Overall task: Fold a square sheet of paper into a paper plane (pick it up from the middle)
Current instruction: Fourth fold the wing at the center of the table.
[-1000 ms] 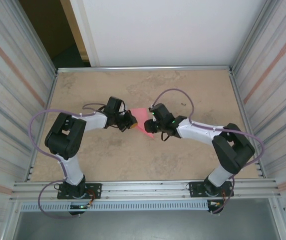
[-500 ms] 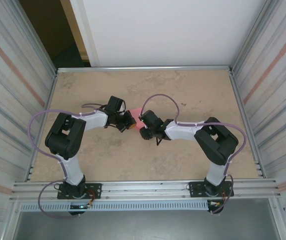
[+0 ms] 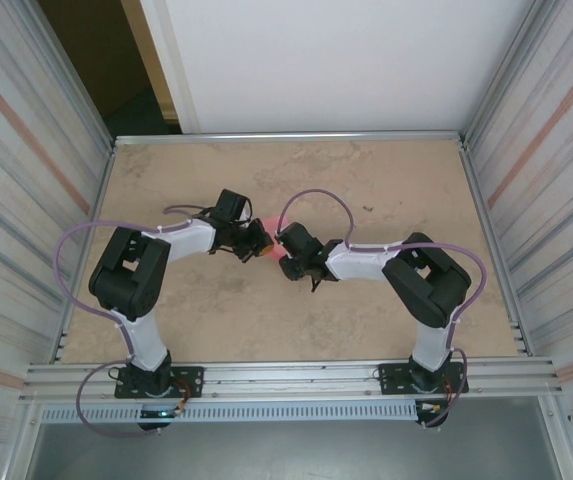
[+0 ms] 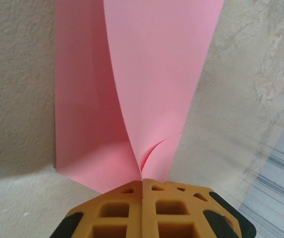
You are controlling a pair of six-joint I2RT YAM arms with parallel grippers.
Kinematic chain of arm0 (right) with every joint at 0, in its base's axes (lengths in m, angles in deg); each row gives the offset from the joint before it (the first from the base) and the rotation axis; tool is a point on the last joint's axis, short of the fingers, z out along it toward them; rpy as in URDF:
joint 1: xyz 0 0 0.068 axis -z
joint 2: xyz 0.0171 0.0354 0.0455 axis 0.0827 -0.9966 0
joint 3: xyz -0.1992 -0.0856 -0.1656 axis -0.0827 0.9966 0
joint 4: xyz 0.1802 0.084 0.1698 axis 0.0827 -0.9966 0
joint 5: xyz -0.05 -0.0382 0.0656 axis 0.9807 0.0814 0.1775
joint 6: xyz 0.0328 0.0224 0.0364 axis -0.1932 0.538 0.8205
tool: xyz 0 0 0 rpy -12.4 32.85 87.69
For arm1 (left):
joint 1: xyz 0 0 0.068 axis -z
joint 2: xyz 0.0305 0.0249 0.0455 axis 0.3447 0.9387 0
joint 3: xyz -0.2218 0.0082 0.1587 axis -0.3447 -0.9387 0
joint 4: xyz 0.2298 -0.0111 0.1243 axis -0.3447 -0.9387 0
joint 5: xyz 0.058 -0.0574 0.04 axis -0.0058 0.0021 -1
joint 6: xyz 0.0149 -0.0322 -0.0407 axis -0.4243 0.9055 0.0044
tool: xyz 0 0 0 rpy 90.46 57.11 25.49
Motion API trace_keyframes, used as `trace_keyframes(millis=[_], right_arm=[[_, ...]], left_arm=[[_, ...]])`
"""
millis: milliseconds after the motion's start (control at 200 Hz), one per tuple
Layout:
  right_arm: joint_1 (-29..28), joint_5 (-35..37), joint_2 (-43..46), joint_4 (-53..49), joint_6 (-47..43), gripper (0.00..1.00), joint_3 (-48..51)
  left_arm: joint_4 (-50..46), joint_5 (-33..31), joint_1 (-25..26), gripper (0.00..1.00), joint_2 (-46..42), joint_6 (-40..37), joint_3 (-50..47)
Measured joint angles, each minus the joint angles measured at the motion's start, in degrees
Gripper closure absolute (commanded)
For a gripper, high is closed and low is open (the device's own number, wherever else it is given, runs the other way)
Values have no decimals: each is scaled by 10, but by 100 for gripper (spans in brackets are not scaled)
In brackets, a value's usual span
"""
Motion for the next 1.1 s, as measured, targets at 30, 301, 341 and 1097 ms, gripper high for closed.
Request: trace_keyframes(millis=[30, 301, 341, 1097], right_arm=[[0, 2, 0, 0, 0, 68, 0], [-1, 10, 0, 0, -2, 75, 0], [-1, 12, 0, 0, -2, 76, 0], [0, 14, 9, -3, 3, 69, 0]], left_arm=[[-2, 0, 0, 94, 0, 0, 1], [-17, 0, 0, 92, 0, 0, 8], [-19, 0, 0, 91, 0, 0, 10], [-40, -4, 8, 94, 0, -3, 27]])
